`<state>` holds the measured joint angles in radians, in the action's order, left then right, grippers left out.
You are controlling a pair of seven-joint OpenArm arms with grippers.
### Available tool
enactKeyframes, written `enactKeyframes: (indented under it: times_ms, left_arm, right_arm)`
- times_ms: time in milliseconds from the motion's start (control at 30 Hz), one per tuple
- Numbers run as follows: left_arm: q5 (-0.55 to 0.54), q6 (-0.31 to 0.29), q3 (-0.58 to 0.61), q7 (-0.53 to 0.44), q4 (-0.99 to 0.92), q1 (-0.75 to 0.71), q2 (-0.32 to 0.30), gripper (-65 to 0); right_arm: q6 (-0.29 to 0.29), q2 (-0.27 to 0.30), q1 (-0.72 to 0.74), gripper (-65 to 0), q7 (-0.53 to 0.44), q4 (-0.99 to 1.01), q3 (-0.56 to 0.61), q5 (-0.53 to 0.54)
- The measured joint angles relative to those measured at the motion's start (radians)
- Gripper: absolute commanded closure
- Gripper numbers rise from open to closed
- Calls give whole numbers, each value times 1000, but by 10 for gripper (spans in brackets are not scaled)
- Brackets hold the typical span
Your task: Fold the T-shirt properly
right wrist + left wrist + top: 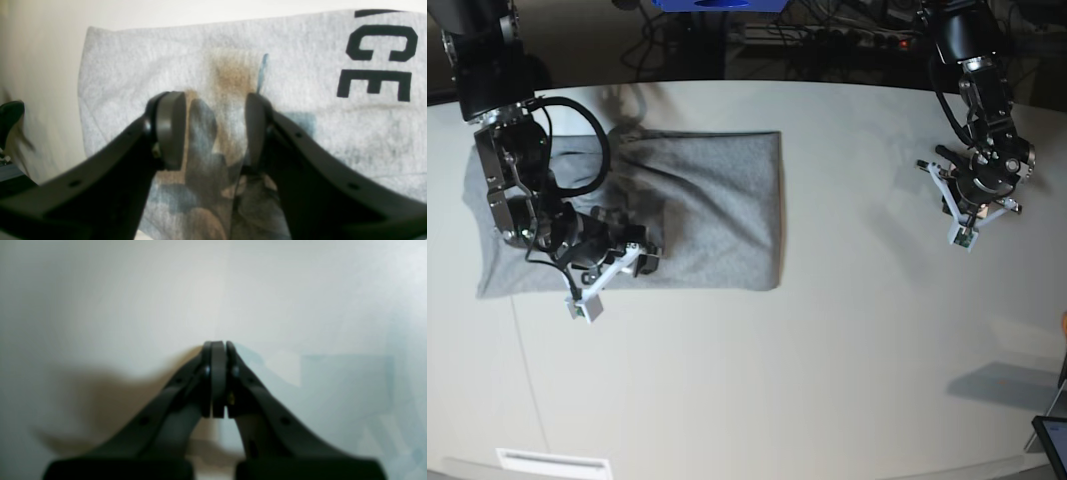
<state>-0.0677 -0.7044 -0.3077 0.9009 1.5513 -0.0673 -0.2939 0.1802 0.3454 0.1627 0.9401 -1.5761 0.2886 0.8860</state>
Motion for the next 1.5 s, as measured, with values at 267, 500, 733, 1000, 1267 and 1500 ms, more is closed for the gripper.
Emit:
enactKeyframes:
  times_ms: [267,500,733,1000,1267,1500]
  left_arm:
    - [0,0,0,0,0,0,0,0]
    - [0,0,0,0,0,0,0,0]
    - [0,0,0,0,0,0,0,0]
    - [-1,0,0,-1,-1,1,0,0]
    - [0,0,0,0,-2,1,0,0]
    - [0,0,0,-1,-2,0,0,0]
  right_arm:
    - [0,5,0,-331,-7,2,0,-13]
    - [-103,-1,11,-344,-5,20,0,-81]
    - [-121,0,8,-338,-7,86,0,-97]
    - [-128,-33,9,-231,-2,81,-1,-89]
    - [-128,-57,12,-33,0,82,-1,-88]
    - [-128,-55,37,0,1,83,-1,-93]
